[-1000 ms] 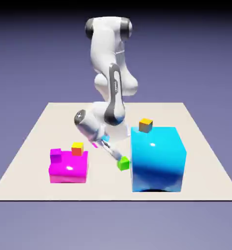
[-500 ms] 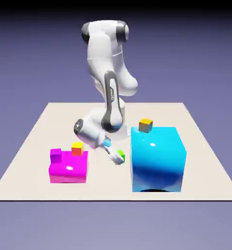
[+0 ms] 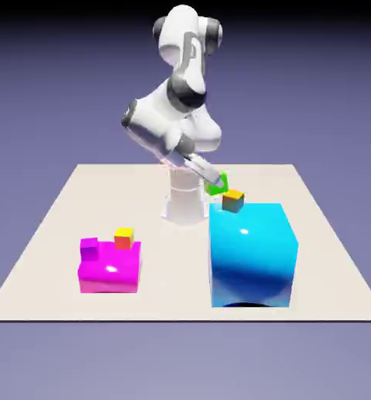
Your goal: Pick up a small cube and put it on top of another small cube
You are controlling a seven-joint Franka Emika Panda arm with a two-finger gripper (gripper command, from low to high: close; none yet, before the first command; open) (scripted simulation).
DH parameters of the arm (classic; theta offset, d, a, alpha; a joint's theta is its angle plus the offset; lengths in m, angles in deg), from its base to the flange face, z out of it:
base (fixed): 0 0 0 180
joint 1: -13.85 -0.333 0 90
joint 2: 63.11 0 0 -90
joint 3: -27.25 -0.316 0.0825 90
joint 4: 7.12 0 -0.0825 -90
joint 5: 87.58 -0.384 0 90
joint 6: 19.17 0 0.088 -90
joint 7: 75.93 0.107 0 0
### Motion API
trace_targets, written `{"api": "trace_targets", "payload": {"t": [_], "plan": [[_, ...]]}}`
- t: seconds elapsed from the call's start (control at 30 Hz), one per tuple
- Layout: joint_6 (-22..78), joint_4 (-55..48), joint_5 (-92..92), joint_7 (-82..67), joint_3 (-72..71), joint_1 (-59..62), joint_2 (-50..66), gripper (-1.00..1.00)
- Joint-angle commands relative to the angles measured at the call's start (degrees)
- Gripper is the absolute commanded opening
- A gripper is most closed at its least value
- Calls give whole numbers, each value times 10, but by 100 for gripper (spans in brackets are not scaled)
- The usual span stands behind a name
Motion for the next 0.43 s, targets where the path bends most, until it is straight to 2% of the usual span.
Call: {"api": "trace_targets", "payload": {"t": [0.0,0.13,0.27,0.3,0.4], "plan": [[17,12,9,20,-15,1,-21,-100],[20,36,34,37,-38,26,-60,-100],[-72,104,-19,13,-81,0,-42,-100],[-72,104,-19,13,-81,0,-42,100],[-22,67,10,26,-58,14,-52,100]]}}
